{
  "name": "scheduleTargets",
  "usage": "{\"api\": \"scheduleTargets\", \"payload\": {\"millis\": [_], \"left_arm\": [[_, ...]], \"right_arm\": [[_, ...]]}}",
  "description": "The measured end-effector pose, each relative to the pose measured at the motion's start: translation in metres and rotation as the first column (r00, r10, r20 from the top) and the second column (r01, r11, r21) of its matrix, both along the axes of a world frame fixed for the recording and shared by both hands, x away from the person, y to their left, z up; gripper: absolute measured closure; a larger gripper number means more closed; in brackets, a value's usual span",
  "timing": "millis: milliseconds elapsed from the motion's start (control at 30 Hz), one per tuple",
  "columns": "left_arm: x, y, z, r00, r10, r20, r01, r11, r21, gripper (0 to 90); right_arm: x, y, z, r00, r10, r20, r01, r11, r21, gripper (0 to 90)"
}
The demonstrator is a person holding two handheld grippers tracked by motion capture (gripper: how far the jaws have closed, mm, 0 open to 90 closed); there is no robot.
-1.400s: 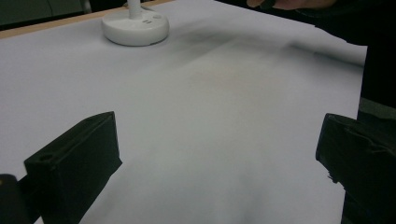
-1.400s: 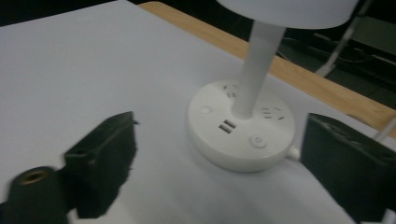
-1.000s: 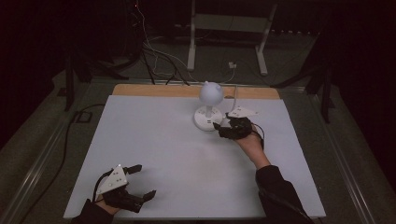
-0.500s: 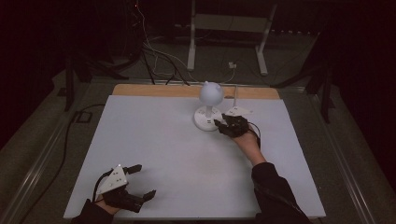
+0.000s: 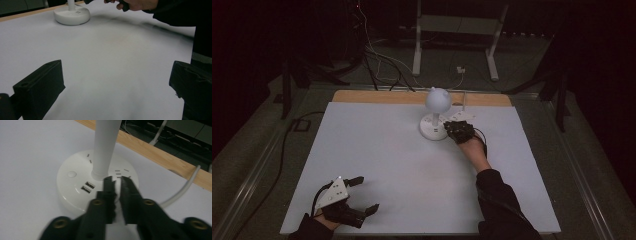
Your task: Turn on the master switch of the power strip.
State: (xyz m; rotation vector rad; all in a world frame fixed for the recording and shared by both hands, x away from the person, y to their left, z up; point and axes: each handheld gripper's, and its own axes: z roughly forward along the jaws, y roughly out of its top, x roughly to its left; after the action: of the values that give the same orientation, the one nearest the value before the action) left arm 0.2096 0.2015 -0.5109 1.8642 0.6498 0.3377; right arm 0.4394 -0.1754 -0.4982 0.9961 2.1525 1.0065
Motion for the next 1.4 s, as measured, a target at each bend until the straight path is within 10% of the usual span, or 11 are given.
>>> {"api": "scheduleTargets", "payload": {"millis": [1400], "left_arm": [[0.001, 0.0, -0.001, 0.9999, -0.008, -0.01, 0.008, 1.0, -0.002, 0.2]], "right_arm": [[0.012, 0.012, -0.014, 0.9981, -0.031, -0.053, 0.027, 0.997, -0.072, 90.0]]}}
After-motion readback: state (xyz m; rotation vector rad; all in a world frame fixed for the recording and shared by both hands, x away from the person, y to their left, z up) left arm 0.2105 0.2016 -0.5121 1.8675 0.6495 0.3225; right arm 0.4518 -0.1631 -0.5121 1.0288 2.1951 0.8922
